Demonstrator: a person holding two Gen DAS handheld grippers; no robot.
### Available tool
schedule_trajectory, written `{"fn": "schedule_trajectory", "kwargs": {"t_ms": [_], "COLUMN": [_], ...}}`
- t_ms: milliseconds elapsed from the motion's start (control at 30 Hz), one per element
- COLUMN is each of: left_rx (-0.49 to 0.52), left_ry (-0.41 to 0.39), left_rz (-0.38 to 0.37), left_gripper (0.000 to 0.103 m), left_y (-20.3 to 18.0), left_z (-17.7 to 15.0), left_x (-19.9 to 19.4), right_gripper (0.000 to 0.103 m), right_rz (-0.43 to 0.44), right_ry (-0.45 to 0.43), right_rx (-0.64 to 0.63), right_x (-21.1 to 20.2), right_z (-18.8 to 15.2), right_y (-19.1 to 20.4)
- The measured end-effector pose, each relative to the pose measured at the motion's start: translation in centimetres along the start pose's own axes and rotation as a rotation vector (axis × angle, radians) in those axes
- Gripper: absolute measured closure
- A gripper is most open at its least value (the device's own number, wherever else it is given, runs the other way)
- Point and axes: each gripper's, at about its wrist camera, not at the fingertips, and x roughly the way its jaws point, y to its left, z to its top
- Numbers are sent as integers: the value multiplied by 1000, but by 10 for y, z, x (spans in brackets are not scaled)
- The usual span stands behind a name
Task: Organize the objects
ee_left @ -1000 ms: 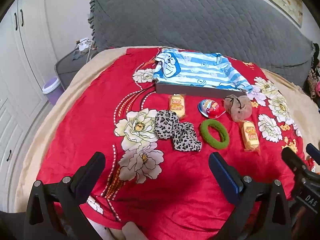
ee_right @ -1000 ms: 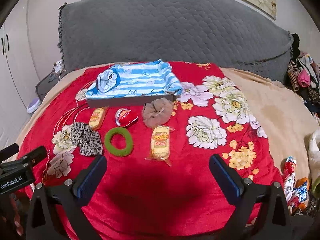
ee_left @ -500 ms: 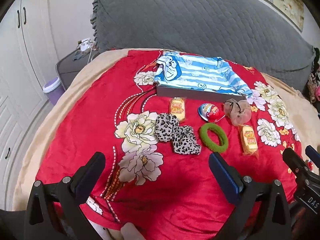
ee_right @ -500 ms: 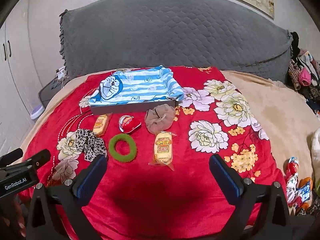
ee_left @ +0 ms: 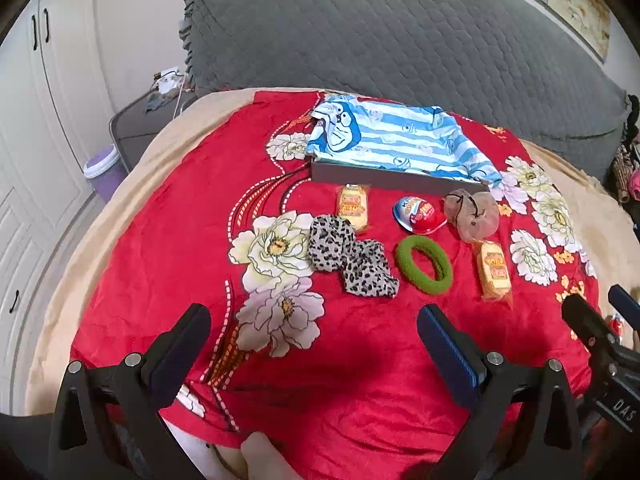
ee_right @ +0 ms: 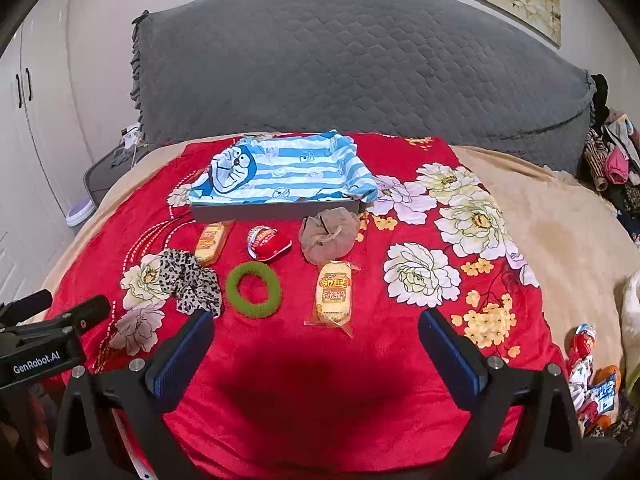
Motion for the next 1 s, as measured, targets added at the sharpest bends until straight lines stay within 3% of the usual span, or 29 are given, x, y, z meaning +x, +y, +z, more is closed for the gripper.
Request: {"fn": "schedule_trajectory", "kwargs": {"t_ms": [300,700,1000], "left_rx": [29,25,31], "left_ry": [-36,-42,-18], "left_rz": [41,-1,1], "left_gripper": [0,0,0], "left_y": [-1,0,-4], "left_z": [-3,-14,-10], "left_x": [-29,-65,-43], "right_gripper": [0,0,0], "right_rz": [29,52,49], "right_ry": [-22,45,63], "right_rx": [-15,16,-28], "right_x": [-30,-53,-34], "right_z": [9,-5,-7], "right_y": [2,-8,-5]}}
